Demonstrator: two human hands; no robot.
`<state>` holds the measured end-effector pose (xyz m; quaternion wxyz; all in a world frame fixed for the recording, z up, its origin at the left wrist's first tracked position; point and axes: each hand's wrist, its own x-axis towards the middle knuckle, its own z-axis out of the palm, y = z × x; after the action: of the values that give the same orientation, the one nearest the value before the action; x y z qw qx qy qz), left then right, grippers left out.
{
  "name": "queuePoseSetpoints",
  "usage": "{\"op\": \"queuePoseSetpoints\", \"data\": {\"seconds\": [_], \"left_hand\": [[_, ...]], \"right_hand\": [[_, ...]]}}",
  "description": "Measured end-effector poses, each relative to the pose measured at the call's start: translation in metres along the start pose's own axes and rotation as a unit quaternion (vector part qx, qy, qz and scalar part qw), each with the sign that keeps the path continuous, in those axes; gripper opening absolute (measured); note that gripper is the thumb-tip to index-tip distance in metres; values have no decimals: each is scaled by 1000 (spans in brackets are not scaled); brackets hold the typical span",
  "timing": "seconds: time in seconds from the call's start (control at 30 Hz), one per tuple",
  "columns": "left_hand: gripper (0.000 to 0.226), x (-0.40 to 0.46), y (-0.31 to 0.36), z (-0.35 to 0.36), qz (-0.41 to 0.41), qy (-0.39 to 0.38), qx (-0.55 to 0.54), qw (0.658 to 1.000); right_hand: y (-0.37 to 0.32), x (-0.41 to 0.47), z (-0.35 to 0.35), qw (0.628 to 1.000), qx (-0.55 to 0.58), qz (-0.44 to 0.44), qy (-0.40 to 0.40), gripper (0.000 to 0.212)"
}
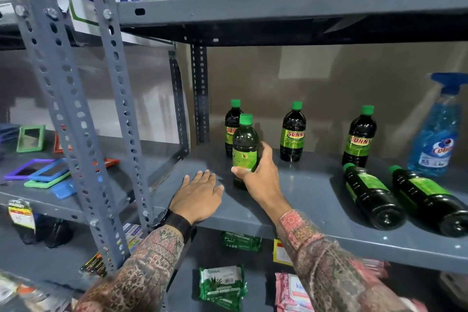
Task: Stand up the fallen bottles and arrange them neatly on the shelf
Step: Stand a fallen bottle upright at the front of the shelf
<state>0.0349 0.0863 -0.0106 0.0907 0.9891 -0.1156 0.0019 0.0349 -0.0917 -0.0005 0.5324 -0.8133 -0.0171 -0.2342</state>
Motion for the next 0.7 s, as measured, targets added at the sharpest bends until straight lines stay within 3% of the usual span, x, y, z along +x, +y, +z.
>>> {"op": "queuePoseSetpoints", "data": {"seconds": [0.07,0.2,0.37,0.5,0.7], "left_hand": [[66,0,0,0,-1,2,0,1000],[66,-1,1,0,-2,4,-1,1000],[66,0,1,-1,-3,4,1,1000],[67,0,0,1,-3,6,3,1000],[67,1,0,1,-6,7,1,1000]], "right_hand": [[0,-1,-1,1000,15,7,-19,98],[-3,-1,3,1000,-8,-2,10,117],[0,1,0,1000,-9,9,-5,100],[-2,-2,2,999,-38,-11,21,117],[-2,-3,2,998,-46,-19,23,108]]}}
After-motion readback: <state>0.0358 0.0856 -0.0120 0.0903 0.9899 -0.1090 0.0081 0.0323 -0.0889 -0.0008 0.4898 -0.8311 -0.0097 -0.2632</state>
